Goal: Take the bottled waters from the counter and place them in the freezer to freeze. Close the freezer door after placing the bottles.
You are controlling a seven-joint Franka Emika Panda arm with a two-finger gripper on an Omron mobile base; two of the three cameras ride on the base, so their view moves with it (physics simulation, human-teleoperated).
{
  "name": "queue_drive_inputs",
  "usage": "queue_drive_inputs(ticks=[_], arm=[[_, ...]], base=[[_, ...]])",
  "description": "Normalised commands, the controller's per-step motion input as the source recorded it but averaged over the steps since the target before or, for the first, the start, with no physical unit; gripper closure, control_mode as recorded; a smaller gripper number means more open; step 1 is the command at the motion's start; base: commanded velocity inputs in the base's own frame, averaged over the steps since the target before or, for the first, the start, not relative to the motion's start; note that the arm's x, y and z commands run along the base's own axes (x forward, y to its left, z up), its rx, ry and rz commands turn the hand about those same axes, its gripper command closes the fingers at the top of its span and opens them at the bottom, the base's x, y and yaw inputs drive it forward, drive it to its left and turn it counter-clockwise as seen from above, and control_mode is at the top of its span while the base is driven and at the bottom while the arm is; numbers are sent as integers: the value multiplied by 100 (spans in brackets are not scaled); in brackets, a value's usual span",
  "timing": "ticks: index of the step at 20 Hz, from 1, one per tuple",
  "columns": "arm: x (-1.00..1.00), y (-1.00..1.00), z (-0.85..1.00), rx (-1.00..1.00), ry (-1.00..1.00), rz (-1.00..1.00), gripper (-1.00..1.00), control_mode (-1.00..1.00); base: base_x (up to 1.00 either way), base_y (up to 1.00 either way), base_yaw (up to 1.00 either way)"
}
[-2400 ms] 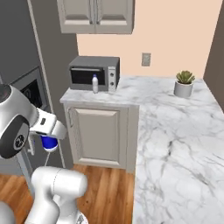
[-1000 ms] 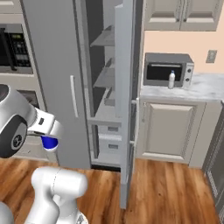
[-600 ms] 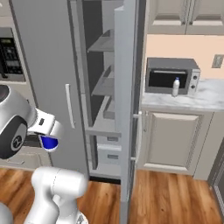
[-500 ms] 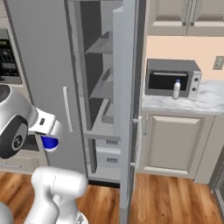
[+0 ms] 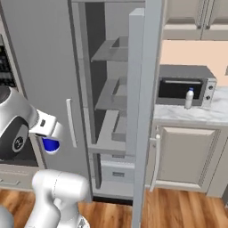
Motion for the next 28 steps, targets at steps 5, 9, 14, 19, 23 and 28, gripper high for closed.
queue_drive_inputs(ticks=[5, 9, 14, 19, 23, 28], arm=[[0, 0, 0, 0, 0, 0, 100, 100], [0, 0, 0, 0, 0, 0, 100, 100], [0, 0, 0, 0, 0, 0, 100, 100], [0, 0, 0, 0, 0, 0, 100, 100], [0, 0, 0, 0, 0, 0, 100, 100], [0, 0, 0, 0, 0, 0, 100, 100]], base=[[47, 30, -14], [49, 26, -15], [54, 21, -16], [42, 9, -12], [35, 0, -9], [41, 0, -8]])
